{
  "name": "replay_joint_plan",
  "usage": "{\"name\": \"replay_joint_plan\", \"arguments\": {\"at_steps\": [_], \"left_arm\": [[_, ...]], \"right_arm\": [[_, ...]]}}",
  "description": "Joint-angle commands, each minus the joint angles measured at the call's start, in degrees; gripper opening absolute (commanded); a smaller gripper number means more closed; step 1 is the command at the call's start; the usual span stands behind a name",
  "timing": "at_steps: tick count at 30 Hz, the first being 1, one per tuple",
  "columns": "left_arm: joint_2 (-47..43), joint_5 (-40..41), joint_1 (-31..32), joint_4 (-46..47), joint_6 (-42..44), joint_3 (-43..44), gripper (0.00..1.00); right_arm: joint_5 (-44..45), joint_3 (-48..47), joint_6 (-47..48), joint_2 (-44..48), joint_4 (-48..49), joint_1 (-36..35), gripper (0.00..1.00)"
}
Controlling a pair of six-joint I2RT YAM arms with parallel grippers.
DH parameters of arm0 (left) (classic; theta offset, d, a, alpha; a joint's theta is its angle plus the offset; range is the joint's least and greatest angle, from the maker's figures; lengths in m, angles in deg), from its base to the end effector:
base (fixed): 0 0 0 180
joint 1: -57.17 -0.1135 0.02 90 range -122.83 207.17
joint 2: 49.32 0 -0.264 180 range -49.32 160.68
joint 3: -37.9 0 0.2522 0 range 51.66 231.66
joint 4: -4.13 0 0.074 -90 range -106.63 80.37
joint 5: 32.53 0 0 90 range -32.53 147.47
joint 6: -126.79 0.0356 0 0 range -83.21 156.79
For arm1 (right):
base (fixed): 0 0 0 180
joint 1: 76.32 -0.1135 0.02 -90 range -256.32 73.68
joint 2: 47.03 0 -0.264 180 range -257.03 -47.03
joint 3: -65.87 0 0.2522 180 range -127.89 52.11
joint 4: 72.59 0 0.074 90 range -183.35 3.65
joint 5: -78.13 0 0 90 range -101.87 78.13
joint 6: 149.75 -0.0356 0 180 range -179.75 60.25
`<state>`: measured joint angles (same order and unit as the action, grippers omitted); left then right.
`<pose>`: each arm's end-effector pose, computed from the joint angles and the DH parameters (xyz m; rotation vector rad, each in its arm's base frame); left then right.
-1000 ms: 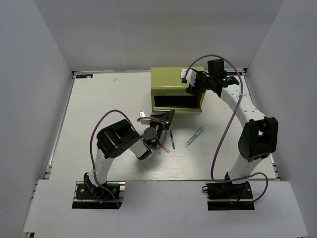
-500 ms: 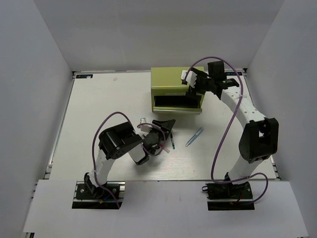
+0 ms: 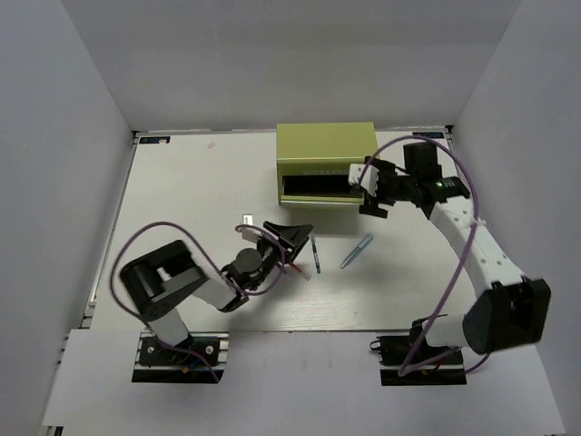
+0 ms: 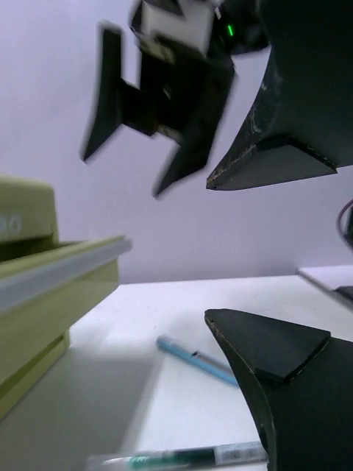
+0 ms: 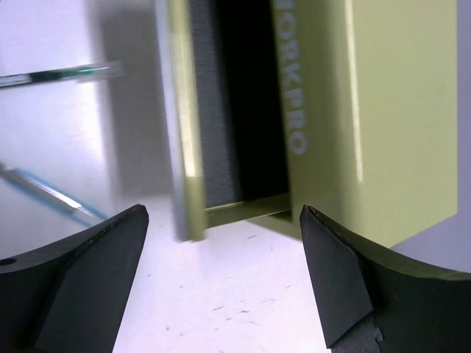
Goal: Sort the stationery into containers
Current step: Open the drawer in the storage box, then pick up the stationery from the center of the board.
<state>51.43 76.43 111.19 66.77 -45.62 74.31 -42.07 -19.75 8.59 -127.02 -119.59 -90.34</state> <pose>0.1774 -0.2247 0.1423 -0.7325 1.6924 -1.5281 0.2903 0.0910 0.3290 -1.6232 1.4548 0.0732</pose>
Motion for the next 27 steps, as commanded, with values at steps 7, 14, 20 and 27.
{"name": "replay_joint_plan", "arguments": {"at_steps": [7,14,20,27], "left_arm": [[-39.8,1.7,0.2,-64.5,12.4,7.4,0.97],[-45.6,10.9,-0.9,-98.2,15.9,17.7,1.0],[-40.2,11.4,-0.9,-114.7,18.7,27.9,1.0],[-43.6,8.1,-0.9,-113.6,18.5,24.5,1.0]], "right_arm": [[-17.4,16.2,23.5,17.7,-16.8,1.5,0.8],[-12.7,21.1,39.8,10.6,-23.8,0.9,0.43],[-5.3,24.6,43.1,6.9,-18.3,-0.5,0.56],[2.1,23.4,39.0,-0.4,-10.4,-3.5,0.66]]}}
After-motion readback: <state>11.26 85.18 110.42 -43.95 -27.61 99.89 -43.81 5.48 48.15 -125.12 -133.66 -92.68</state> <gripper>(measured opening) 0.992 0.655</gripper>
